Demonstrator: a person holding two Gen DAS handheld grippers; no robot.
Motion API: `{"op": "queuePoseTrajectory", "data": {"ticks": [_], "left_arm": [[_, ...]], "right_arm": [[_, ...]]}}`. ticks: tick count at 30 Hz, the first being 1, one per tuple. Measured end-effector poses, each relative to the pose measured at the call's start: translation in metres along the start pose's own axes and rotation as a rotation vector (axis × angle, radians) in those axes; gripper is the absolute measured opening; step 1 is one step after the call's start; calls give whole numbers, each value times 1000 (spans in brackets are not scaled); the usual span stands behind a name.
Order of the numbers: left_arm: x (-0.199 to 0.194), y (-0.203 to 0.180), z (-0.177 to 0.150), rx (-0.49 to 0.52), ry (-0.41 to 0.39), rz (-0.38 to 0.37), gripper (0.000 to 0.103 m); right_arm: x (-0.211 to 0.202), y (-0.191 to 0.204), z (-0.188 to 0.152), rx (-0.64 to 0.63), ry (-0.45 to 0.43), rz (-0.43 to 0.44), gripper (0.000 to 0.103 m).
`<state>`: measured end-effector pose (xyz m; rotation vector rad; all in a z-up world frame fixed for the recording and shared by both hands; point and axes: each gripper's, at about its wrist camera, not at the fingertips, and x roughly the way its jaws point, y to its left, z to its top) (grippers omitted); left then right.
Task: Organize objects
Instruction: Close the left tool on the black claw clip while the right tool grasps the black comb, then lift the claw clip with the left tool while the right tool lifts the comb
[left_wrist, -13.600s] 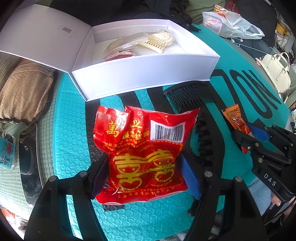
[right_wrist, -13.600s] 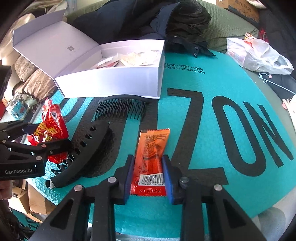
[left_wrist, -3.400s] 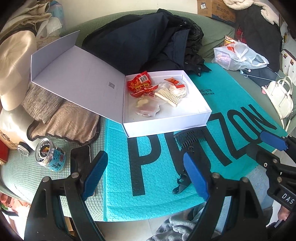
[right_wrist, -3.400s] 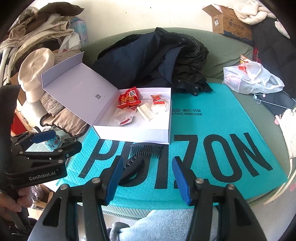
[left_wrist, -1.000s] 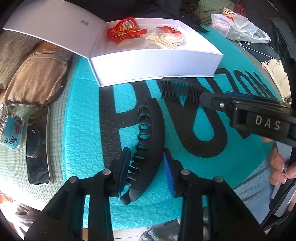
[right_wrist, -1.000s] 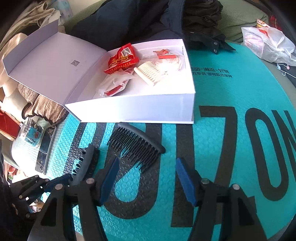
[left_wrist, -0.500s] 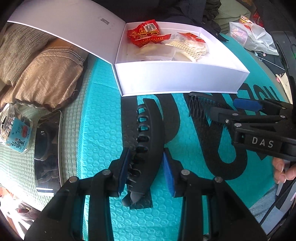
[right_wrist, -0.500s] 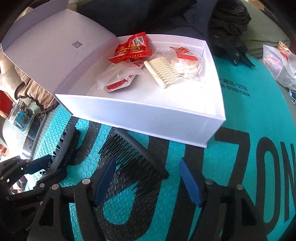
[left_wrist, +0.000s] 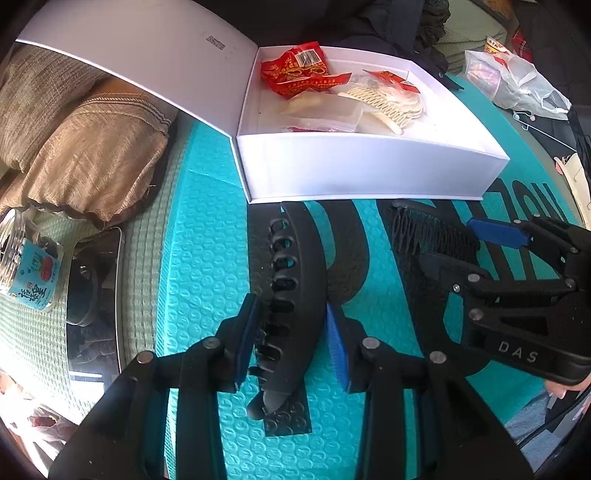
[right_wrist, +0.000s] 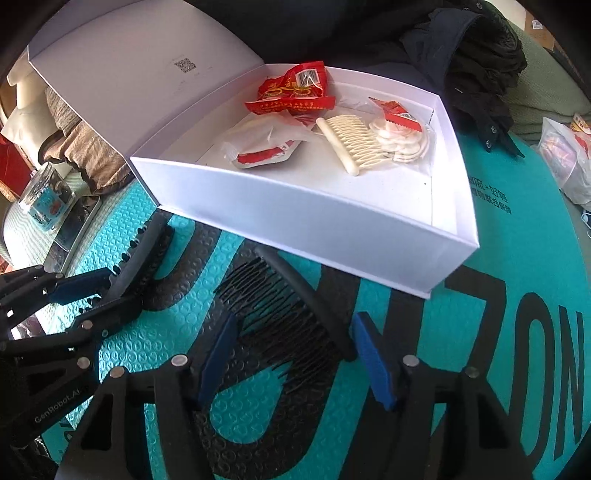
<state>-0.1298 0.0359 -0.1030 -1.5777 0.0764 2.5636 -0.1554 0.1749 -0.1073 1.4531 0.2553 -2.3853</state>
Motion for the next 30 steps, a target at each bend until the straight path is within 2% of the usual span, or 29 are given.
{"op": "queuePoseTrajectory", "data": {"ticks": [5,12,16,21,25,28,29,30], "left_arm": [[-1,-1,-2,1,-3,4,34],[-3,-1,-3,2,-10,9,34],[-3,-2,-4,7,-27,16,34],[-1,-2,-1,0,-29,15,34],[1,-2,2,1,-30,19,35],[2,-3,3,7,-40,26,35],[3,-4,3,5,-43,27,35],[3,-4,3,4,-45,28,35]], "right_arm": [[-8,3,-12,23,23,10,65],[-27,-1,-30,102,6,149,65],[-22,-6,-24,107,-20,64,65],[-11,-5,-9,46,-26,57,72],[-1,11,-2,-82,-30,-3,72],[0,14,-2,-90,-35,-2,72],[1,13,-1,-84,-33,1,70],[0,13,-2,-84,-34,6,61]]}}
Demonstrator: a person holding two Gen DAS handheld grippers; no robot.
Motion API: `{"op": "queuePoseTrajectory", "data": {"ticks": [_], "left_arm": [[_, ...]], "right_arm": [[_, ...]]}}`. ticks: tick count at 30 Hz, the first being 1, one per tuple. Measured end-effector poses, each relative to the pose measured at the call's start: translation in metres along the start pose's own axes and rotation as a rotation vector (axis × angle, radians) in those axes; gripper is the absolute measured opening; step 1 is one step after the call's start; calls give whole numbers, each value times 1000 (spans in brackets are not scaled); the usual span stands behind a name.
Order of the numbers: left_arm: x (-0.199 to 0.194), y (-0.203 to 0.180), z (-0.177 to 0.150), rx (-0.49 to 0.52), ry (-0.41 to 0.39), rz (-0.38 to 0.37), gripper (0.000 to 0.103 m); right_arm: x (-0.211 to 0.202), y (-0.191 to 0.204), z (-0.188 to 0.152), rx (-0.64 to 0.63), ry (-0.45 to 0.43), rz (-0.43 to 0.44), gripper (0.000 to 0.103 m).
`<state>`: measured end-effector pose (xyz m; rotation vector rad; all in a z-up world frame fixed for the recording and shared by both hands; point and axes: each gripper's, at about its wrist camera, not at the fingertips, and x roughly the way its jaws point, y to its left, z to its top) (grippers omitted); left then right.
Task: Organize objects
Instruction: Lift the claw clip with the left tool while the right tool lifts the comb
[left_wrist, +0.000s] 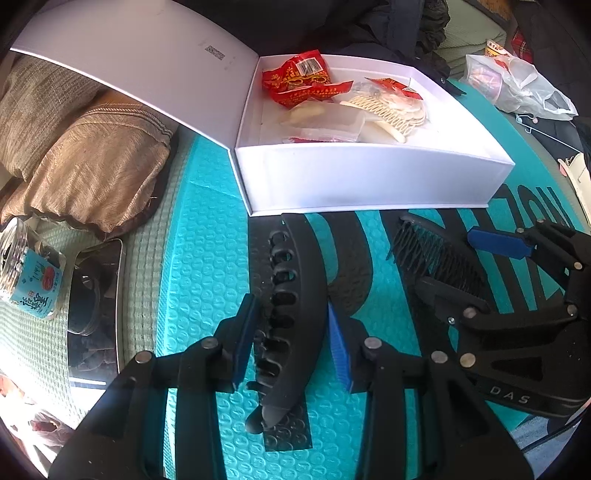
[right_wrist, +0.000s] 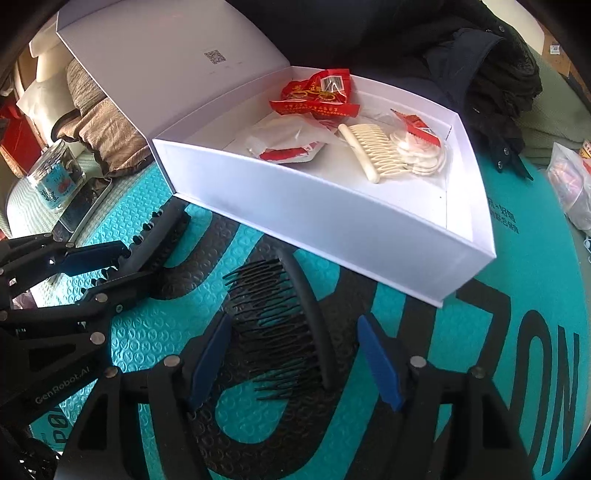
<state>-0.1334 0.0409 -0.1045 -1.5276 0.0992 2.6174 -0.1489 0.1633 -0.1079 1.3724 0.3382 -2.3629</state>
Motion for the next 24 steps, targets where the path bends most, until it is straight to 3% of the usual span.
{"op": "queuePoseTrajectory", "data": {"ticks": [1,6,24], "left_arm": [[0,0,0,0,-2,1,35],[-2,-3,-1,3,-10,-7,28],[-35,-6,-8,3,-8,-50,28]], "right_arm": [[-1,1,-1,-5,-8,4,49],[-5,6,-1,-16,-14,-1,48],[-43,3,-15,73,-74,65,48]]}}
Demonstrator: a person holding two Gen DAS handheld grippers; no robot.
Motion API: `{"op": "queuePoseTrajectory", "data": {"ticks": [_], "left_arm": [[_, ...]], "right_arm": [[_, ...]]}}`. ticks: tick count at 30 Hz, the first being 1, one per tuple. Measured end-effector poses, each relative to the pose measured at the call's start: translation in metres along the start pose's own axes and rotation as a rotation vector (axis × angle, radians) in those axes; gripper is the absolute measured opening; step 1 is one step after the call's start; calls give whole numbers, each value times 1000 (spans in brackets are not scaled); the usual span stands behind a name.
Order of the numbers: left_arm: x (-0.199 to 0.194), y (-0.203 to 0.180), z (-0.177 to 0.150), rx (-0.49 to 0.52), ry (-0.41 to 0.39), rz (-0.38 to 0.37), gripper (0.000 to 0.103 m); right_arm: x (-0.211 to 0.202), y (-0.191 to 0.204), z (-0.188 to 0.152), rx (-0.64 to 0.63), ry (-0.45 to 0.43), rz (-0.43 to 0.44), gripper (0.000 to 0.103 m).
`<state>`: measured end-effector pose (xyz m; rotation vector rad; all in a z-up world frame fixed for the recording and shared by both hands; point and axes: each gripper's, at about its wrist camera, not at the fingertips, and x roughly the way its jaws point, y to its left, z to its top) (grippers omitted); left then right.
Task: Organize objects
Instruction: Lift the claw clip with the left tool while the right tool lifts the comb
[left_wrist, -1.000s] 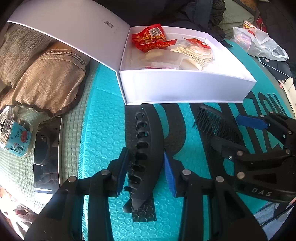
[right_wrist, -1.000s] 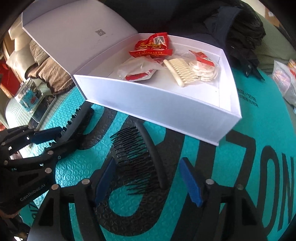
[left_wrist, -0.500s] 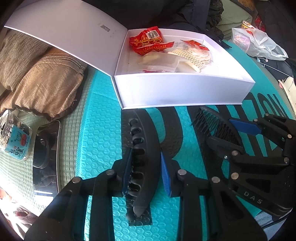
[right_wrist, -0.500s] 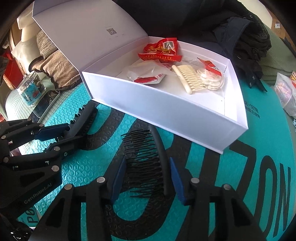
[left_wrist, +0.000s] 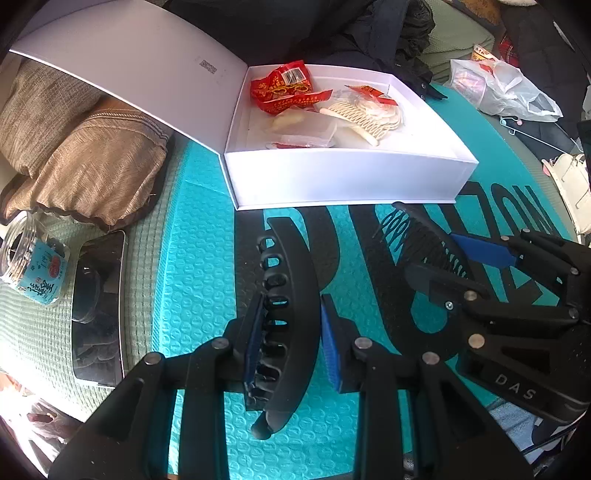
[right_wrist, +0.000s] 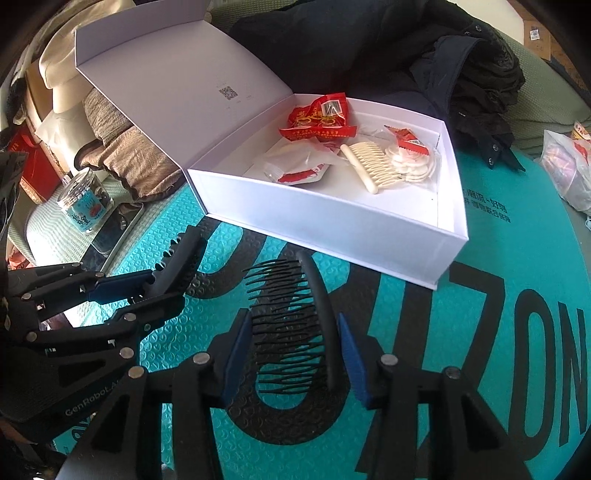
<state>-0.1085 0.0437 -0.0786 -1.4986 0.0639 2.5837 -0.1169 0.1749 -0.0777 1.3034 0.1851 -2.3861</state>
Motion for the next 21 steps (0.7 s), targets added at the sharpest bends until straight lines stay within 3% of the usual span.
{"op": "queuePoseTrajectory", "data": {"ticks": [21], "left_arm": [[-97,-30,-1,84,-141,-16,28]], "right_arm": [[-99,18,-13,11,-155,-35,48]]}}
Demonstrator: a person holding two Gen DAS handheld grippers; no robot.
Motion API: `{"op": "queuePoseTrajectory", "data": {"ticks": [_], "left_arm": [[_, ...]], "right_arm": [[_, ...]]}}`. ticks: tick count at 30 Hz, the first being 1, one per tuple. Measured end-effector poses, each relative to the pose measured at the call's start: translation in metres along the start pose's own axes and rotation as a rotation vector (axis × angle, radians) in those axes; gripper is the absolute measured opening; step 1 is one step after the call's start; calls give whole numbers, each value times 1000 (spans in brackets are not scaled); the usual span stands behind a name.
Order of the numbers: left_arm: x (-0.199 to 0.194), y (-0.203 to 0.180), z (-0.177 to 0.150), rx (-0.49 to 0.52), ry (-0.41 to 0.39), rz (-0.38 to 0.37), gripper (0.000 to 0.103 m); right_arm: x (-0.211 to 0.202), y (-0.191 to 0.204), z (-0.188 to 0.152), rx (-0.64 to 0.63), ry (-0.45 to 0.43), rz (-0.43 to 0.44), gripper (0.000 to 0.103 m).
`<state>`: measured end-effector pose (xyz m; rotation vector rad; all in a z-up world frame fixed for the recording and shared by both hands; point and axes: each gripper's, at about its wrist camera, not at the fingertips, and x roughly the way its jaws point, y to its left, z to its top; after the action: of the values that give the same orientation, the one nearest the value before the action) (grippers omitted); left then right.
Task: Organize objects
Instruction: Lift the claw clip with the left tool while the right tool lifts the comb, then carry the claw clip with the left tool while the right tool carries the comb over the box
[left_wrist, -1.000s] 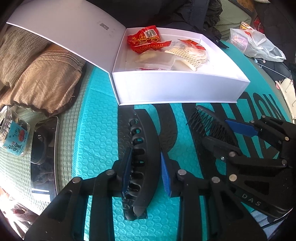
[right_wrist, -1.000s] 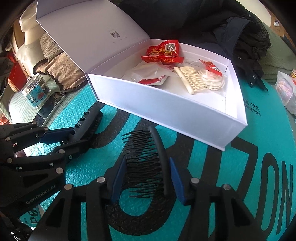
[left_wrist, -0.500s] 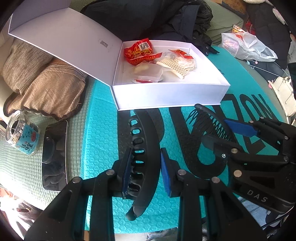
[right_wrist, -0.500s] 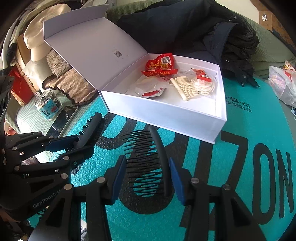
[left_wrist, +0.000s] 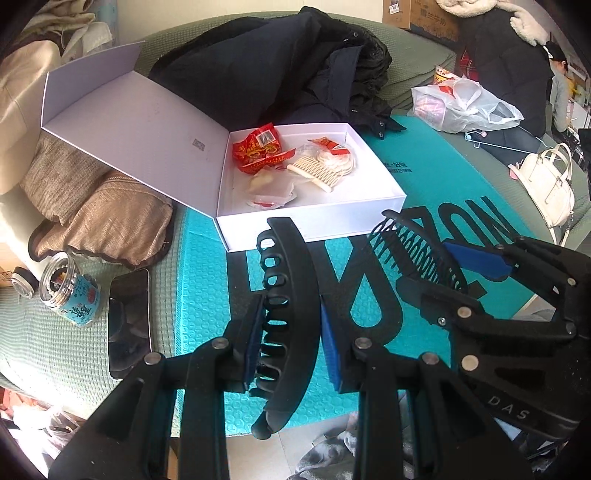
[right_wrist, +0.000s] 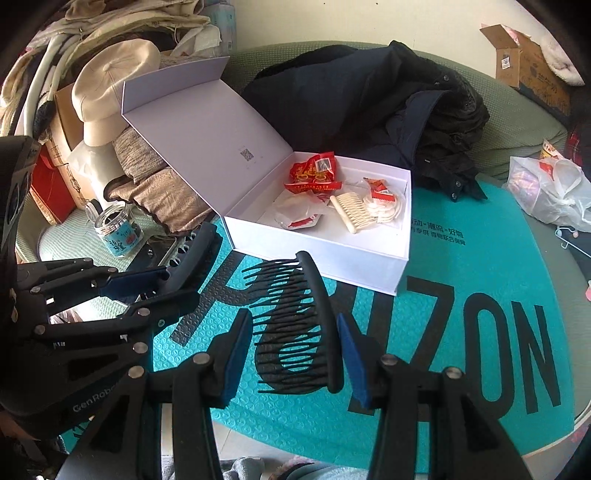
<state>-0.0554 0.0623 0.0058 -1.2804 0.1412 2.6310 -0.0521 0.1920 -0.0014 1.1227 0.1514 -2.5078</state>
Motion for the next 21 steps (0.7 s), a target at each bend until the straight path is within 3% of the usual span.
{"op": "queuePoseTrajectory", "data": {"ticks": [10,21], "left_arm": [[-21,-10,13,37,-20,-21,28],[5,-13,50,46,-9,-61,28]], "right_arm": [[-28,-1,6,10,-52,-25,48],[-15,-22,26,33,-44,-42,48]]}}
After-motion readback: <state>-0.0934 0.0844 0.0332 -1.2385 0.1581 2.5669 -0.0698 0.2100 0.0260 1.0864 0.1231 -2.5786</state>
